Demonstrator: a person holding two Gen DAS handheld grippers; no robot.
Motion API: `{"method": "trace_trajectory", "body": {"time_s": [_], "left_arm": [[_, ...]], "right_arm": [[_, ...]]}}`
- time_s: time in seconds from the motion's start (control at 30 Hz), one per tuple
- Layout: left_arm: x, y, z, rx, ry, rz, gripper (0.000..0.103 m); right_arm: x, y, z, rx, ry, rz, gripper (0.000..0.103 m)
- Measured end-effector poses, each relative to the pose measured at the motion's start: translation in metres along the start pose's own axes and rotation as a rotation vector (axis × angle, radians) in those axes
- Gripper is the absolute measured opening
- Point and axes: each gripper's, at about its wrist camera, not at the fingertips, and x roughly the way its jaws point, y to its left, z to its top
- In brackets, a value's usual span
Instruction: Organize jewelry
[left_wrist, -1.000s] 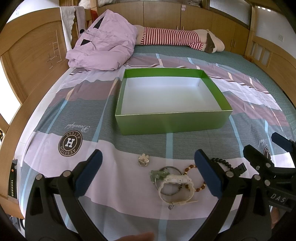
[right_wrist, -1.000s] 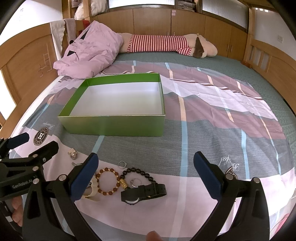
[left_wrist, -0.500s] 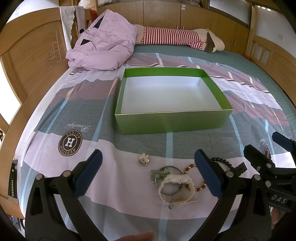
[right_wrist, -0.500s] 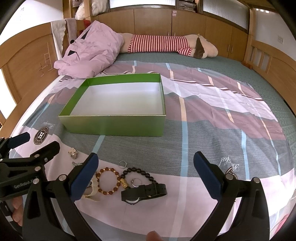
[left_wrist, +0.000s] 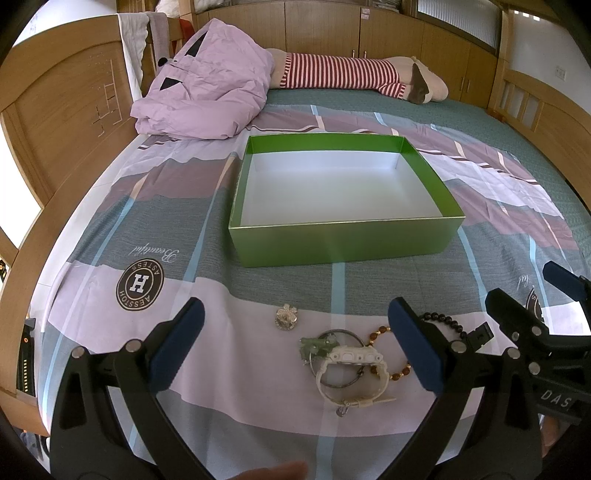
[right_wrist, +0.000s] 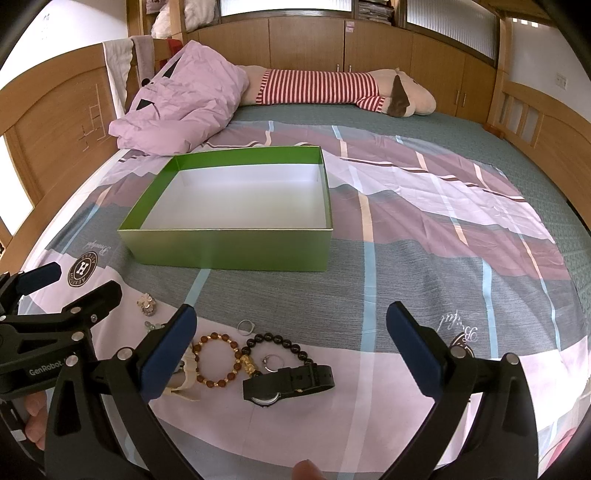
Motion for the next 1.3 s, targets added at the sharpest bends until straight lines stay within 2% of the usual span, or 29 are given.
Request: {"method": "trace_trajectory", "body": {"time_s": [1.3], "left_arm": [[0.0053,-0.0052,-0.0069,0.011,0.016,0.004,0.101]], "right_arm": [[0.0007,0.004,-0.0041,-0.018,0.003,-0.003,0.102]]}}
